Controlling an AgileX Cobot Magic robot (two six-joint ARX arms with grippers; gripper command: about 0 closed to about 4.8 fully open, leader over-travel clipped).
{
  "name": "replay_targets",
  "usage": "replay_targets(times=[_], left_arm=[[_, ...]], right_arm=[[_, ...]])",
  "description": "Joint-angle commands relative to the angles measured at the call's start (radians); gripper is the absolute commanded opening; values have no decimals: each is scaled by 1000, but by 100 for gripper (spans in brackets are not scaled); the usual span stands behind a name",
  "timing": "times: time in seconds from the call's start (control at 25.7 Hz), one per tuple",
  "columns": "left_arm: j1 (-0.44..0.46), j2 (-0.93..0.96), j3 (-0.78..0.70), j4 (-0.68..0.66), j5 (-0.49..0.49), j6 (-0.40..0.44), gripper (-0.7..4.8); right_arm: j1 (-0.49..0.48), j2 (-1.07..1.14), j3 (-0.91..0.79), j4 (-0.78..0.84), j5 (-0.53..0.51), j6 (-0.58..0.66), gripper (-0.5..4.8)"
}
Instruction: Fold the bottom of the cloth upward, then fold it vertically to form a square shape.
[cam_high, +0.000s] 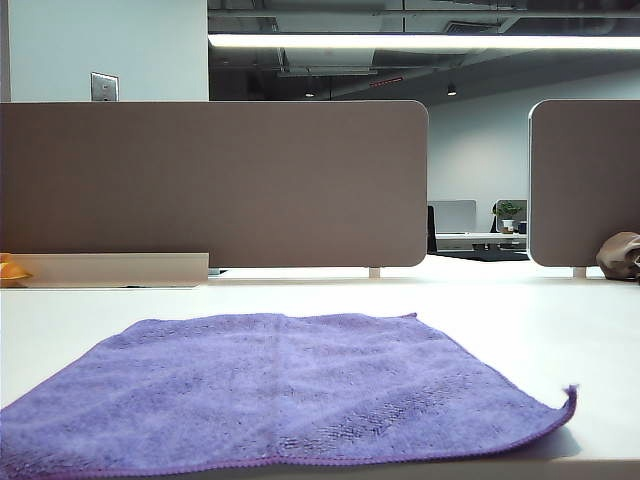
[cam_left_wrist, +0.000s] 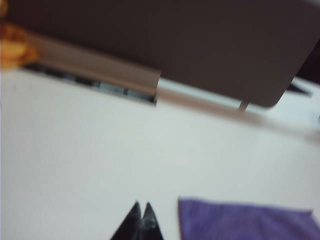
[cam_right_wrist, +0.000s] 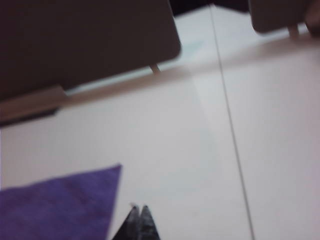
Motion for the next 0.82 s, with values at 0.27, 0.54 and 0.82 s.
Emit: replay_targets(times=[0.27,0.54,0.82], left_arm=[[-1,1,340,11,39,63,-2],[-2,16,580,85,-358,446,-3],[-56,114,756,316,-460,630,-5]], right_arm=[[-2,0,328,-35,-216,97,-6],[-2,24,558,-43,23,-164,-6],[-2,183,793,-26,167,-484,-6]])
